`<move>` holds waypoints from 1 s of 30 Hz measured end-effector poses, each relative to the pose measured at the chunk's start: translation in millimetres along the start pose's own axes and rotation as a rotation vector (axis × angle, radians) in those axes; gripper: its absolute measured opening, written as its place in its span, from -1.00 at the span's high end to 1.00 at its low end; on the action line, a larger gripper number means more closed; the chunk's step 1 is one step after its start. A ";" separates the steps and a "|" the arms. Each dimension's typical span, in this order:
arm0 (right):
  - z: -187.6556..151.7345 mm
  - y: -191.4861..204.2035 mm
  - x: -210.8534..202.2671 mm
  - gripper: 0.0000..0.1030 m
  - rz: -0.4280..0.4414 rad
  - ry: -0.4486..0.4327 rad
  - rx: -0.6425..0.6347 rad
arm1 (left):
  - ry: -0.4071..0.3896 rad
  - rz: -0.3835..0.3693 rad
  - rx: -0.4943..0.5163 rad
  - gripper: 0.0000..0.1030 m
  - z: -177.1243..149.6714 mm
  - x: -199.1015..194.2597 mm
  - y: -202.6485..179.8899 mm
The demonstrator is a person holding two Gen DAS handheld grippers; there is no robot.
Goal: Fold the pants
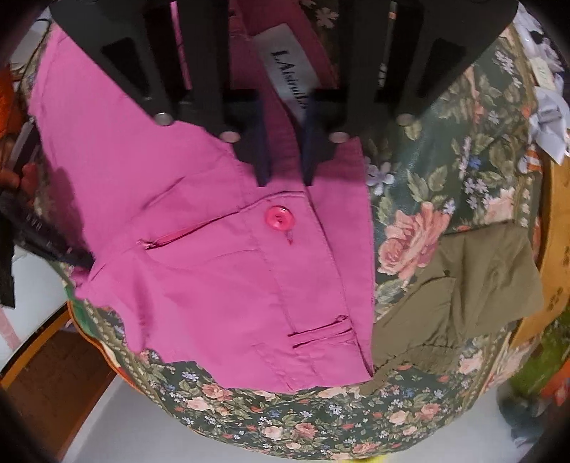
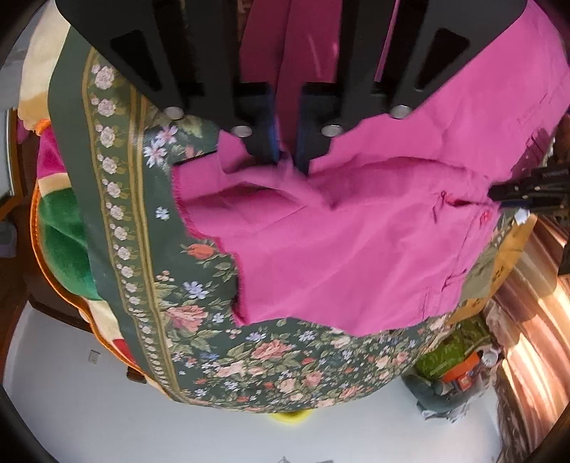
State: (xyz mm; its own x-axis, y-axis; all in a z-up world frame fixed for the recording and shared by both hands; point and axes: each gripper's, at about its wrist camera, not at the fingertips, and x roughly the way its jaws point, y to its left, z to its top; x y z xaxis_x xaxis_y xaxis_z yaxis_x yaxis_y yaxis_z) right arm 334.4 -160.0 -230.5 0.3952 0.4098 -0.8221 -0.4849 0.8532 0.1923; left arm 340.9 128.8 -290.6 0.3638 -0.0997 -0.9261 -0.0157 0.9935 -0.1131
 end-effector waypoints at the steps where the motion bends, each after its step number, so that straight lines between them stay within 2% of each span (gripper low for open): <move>1: -0.4 -1.9 -1.2 0.91 0.004 -0.006 0.008 | -0.005 0.013 0.013 0.81 -1.0 0.3 0.2; 6: -1.0 -0.8 -2.0 0.95 -0.011 -0.013 0.000 | -0.034 0.107 0.091 0.80 -7.2 2.0 -8.5; 8: -0.2 2.0 -0.7 0.95 -0.031 -0.010 -0.020 | -0.039 0.123 0.099 0.80 -7.8 2.0 -9.1; 14: 1.8 1.0 9.9 0.96 -0.060 0.036 -0.031 | -0.045 0.115 0.077 0.76 -6.9 2.5 -2.1; 17: 4.9 8.0 11.6 0.96 -0.088 0.065 -0.068 | -0.062 0.136 0.086 0.74 -8.5 1.2 -5.1; 20: 7.8 13.0 2.6 0.94 -0.101 0.057 -0.110 | -0.070 0.144 0.092 0.70 -8.7 -2.3 -6.2; 24: 12.7 5.9 -16.0 0.93 -0.073 0.029 -0.068 | -0.091 0.158 0.099 0.70 -7.9 -13.7 -6.7; 30: 17.5 1.9 -44.5 0.89 -0.123 -0.042 -0.081 | -0.134 0.102 0.084 0.67 5.1 -38.1 -3.9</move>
State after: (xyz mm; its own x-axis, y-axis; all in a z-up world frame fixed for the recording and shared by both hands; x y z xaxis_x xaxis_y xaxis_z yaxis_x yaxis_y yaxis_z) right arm 329.5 -171.0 -184.2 0.4874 0.3182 -0.8132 -0.4909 0.8700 0.0462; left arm 331.8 129.0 -253.0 0.4851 0.0041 -0.8744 0.0170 0.9998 0.0141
